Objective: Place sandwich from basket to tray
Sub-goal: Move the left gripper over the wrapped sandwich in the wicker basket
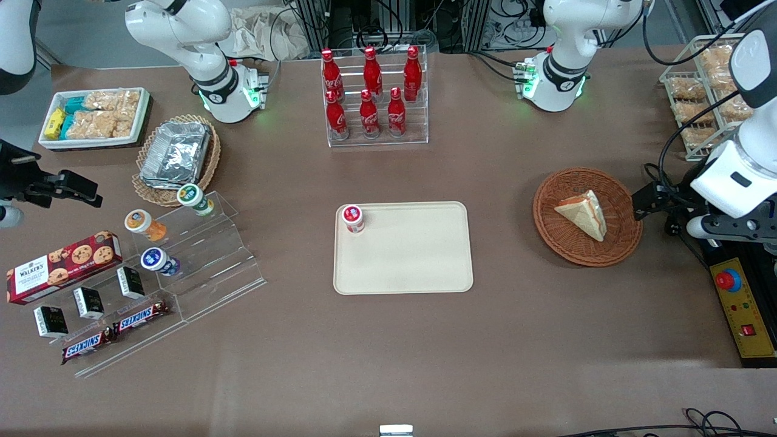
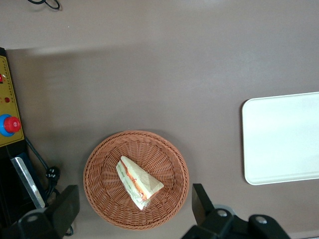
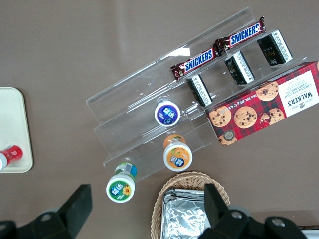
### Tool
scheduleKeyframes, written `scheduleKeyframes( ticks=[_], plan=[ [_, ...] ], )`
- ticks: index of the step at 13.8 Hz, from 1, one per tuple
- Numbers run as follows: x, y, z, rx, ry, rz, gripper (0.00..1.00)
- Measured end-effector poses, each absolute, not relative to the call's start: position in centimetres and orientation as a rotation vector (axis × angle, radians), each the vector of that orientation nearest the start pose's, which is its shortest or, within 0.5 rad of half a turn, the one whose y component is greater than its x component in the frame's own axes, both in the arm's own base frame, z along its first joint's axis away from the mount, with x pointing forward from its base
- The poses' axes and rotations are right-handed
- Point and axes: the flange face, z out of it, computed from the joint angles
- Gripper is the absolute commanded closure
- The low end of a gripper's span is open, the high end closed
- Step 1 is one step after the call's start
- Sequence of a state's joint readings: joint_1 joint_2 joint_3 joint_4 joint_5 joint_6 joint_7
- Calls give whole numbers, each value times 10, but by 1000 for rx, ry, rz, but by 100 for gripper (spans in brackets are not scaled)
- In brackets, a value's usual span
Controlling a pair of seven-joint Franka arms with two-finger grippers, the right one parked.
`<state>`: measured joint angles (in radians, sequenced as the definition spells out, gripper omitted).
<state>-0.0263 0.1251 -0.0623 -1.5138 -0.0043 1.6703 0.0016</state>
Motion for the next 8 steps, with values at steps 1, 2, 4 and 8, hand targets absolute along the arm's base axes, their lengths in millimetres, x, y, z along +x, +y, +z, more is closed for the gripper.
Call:
scheduleKeyframes(
  ticks=[1,2,4,8],
  plan=[
    [599,-51,588,-3151,142,-48,0],
    [599,-51,588,-3151,144,-48,0],
    [599,-52,588,-3150,146,-46,0],
    [599,-57,587,-3151,163,-39,0]
  ],
)
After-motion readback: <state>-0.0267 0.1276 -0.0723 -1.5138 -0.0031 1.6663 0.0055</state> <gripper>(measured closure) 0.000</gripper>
